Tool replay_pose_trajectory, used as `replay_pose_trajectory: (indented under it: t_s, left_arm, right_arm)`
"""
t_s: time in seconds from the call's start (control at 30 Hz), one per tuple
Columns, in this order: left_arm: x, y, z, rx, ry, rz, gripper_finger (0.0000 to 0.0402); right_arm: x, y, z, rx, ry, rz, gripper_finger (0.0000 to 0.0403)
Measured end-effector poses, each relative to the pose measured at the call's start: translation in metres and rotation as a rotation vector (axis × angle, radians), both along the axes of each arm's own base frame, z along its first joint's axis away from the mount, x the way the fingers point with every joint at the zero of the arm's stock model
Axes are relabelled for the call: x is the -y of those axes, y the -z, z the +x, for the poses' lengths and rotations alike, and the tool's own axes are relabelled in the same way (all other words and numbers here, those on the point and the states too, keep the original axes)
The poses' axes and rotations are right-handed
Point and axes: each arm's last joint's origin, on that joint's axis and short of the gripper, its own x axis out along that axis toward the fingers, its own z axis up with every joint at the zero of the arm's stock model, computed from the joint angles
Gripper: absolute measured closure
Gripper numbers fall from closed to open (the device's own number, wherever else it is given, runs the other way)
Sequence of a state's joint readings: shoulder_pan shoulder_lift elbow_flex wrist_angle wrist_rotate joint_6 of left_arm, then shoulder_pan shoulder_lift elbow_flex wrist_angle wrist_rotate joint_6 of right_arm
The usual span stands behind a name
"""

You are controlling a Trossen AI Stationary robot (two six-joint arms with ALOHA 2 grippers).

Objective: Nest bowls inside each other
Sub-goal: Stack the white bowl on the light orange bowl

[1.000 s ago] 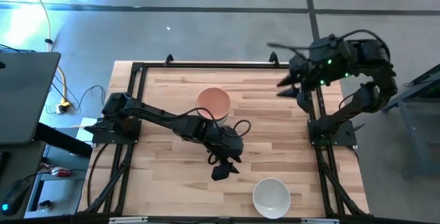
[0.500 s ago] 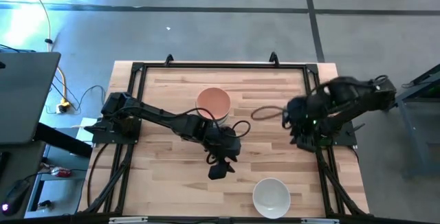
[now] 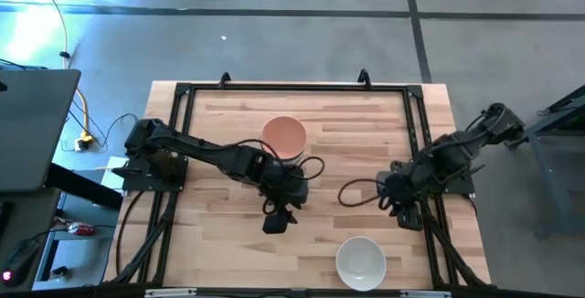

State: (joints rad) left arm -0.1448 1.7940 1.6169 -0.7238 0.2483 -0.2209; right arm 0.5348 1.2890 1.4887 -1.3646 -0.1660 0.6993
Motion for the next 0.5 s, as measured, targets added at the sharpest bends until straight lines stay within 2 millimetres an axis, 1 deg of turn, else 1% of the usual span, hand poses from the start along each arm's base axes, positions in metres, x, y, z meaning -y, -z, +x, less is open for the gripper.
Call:
replay_pose_trajectory:
  t_s: [0.17,0.5]
  left_arm:
    - [-0.004,-0.019,-0.016,0.029,-0.024,0.071,0.0195]
    - [-0.007,-0.06,-0.051,0.158,-0.04,0.293,0.0195]
  right_arm:
    - [-0.011,0.002,0.0,0.051,-0.011,-0.058,0.0249]
    - [-0.038,0.026,0.008,-0.077,-0.104,-0.163,0.0249]
